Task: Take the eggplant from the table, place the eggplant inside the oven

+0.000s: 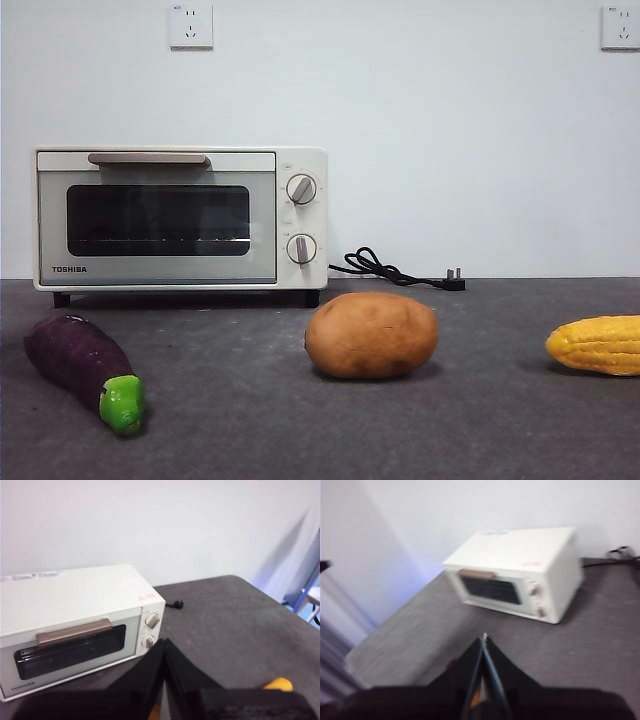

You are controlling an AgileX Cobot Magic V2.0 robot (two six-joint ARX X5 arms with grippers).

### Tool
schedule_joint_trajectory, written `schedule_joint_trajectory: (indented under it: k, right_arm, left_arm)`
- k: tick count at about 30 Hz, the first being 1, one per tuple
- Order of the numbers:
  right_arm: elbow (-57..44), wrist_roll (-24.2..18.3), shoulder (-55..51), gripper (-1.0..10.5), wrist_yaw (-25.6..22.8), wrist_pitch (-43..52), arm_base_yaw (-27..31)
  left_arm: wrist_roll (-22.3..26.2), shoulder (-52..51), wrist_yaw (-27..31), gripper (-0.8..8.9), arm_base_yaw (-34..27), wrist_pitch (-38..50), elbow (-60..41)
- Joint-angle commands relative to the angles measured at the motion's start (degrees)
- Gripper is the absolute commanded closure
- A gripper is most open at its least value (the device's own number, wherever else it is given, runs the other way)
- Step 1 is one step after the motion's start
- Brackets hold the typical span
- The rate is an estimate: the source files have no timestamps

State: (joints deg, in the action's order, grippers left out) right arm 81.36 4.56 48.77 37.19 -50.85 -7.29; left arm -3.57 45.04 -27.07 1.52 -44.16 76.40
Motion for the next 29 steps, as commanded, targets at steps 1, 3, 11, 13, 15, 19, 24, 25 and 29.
schedule_joint_trajectory:
  k: [1,3,11,13,15,19,24,25,29]
  right_arm:
    - [4.4,-2.8,2.2,9.5,0.3,-3.3,-3.4]
    - [6.9,-3.7,3.8,9.5,0.3,-5.2,-6.3]
    - [11.7,-4.3,7.2,9.5,0.3,-8.5,-14.4]
    - [12.3,-4.8,7.8,9.5,0.3,-8.9,-15.7]
    - [12.4,-4.8,8.1,9.5,0.3,-9.0,-16.8]
    - [12.5,-4.8,8.4,9.4,0.4,-9.2,-18.0]
    - [12.5,-4.8,8.4,8.0,0.4,-9.2,-18.3]
    - [12.5,-4.8,8.4,7.4,0.4,-9.2,-18.3]
    - [12.5,-4.8,8.4,5.3,0.4,-9.2,-18.3]
  left_arm:
    - [1.3,1.1,-0.2,8.19,0.8,-1.5,1.5]
    - [1.7,1.4,-0.2,8.19,1.2,-1.8,1.7]
    - [2.7,2.6,-0.2,8.19,1.5,-3.6,1.7]
    - [2.7,2.8,-0.2,8.19,1.5,-3.8,1.7]
    - [2.7,3.1,-0.2,8.18,1.5,-3.8,1.7]
    - [2.7,3.9,-0.2,8.18,1.5,-3.8,1.7]
    - [2.8,5.1,-0.2,8.19,1.5,-3.8,1.7]
    - [2.8,5.3,-0.2,8.19,1.5,-3.8,1.7]
    - [2.8,6.3,-0.2,8.18,1.5,-3.8,1.7]
